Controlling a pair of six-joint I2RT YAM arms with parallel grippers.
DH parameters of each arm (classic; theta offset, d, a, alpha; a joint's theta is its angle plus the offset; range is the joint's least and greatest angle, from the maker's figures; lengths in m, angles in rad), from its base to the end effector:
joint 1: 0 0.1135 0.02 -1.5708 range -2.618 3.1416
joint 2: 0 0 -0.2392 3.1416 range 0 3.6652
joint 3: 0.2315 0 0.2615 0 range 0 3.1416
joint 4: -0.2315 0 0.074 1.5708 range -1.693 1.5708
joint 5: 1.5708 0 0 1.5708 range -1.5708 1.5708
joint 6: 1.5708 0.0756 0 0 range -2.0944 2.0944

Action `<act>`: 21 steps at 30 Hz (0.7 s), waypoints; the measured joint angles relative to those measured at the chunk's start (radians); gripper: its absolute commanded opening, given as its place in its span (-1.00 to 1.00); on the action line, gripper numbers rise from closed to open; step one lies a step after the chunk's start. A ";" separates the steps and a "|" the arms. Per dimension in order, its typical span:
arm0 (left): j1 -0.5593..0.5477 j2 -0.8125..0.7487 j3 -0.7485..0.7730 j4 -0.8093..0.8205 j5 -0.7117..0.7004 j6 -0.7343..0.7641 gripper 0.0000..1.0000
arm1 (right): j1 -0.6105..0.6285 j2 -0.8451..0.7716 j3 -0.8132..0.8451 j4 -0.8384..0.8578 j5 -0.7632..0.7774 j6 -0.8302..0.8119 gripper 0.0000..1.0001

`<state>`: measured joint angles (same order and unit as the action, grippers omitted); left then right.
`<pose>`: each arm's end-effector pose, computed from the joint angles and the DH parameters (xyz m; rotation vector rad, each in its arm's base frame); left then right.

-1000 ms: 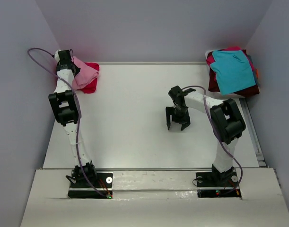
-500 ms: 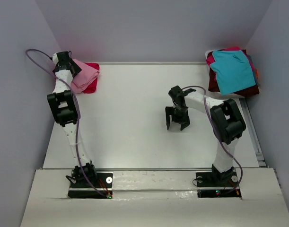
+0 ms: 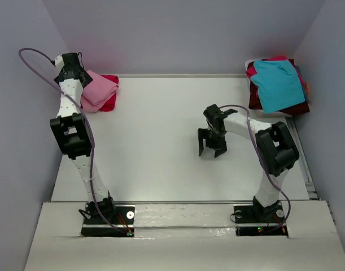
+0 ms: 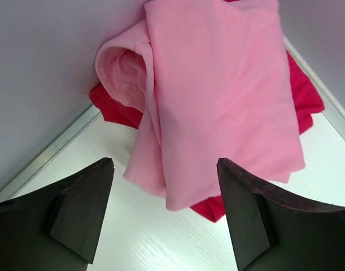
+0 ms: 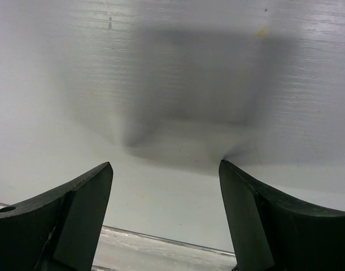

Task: Fold and stack the t-shirts
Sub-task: Neatly place the folded tshirt to the corner

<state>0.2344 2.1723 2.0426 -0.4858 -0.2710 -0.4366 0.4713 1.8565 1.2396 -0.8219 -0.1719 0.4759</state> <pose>0.5161 0.1440 0.2525 -0.8554 1.9902 0.1802 0.3053 0.1701 0.0975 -0.0105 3.0852 0.3296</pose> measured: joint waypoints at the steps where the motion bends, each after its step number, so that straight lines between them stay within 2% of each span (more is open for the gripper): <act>1: -0.004 -0.026 -0.007 -0.007 -0.006 0.005 0.71 | 0.000 -0.006 -0.005 0.006 -0.004 0.000 0.63; 5: -0.020 -0.102 -0.005 -0.042 -0.015 0.023 0.71 | 0.000 -0.030 -0.019 0.029 -0.014 0.000 0.64; 11: -0.036 -0.116 0.037 -0.058 0.042 0.056 0.67 | 0.000 -0.052 -0.052 0.065 -0.034 0.003 0.63; 21: -0.037 0.082 0.138 0.034 0.274 0.068 0.64 | 0.000 -0.076 -0.059 0.066 -0.036 0.011 0.63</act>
<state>0.1978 2.2539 2.1811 -0.4522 0.0029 -0.3683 0.4713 1.7802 1.1805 -0.7559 -0.2077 0.4870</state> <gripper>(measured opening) 0.826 0.818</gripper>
